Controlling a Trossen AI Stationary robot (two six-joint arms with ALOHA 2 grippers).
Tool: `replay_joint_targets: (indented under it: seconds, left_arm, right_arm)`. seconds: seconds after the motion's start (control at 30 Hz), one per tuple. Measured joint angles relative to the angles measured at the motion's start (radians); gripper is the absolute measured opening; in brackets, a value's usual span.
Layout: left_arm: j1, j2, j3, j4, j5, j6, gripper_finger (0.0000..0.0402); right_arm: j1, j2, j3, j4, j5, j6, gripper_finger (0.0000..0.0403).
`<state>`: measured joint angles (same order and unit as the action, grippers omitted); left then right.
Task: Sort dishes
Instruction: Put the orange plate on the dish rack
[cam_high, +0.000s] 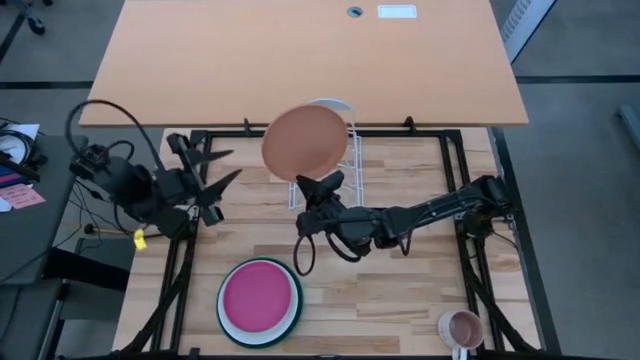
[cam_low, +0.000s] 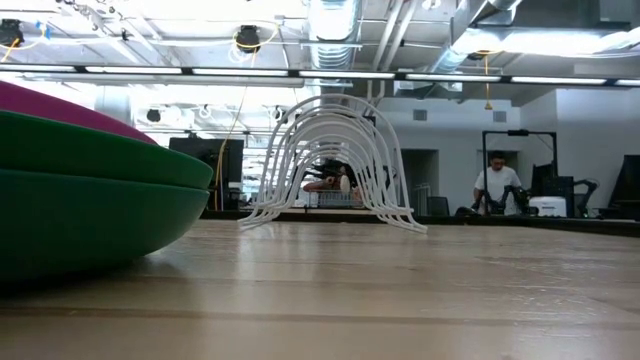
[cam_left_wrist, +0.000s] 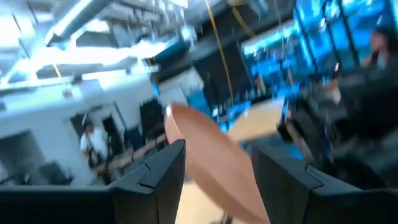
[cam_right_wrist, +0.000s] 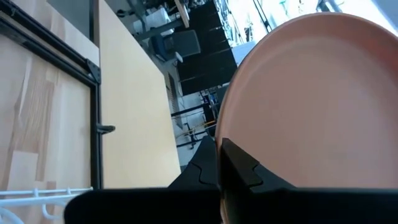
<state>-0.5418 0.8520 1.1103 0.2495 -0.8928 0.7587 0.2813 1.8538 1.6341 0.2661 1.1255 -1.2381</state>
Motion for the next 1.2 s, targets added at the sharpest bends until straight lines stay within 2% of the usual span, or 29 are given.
replay_joint_targets:
  seconds: [0.13, 0.4, 0.53, 0.83, 1.2]
  left_arm:
    - [0.031, 0.002, 0.007, 0.028, 0.024, 0.062, 0.0192]
    - [0.109, 0.065, 0.007, 0.037, 0.061, 0.111, 0.0285]
    - [0.162, 0.098, 0.008, 0.091, 0.066, 0.12, 0.0313]
    - [0.29, 0.168, 0.008, 0.231, 0.075, 0.116, 0.0318]
    - [0.401, 0.288, 0.007, 0.249, 0.085, 0.176, 0.0315]
  right_arm:
    - [0.0, 0.0, 0.0, -0.001, 0.0, 0.0, 0.0]
    - [-0.009, 0.0, 0.0, -0.001, -0.004, 0.0, 0.0]
    - [-0.011, 0.0, 0.0, 0.0, -0.004, 0.0, 0.0]
    - [-0.014, 0.0, 0.0, -0.005, -0.004, 0.03, 0.0008]
    - [-0.023, 0.0, 0.0, -0.006, -0.004, 0.065, 0.001]
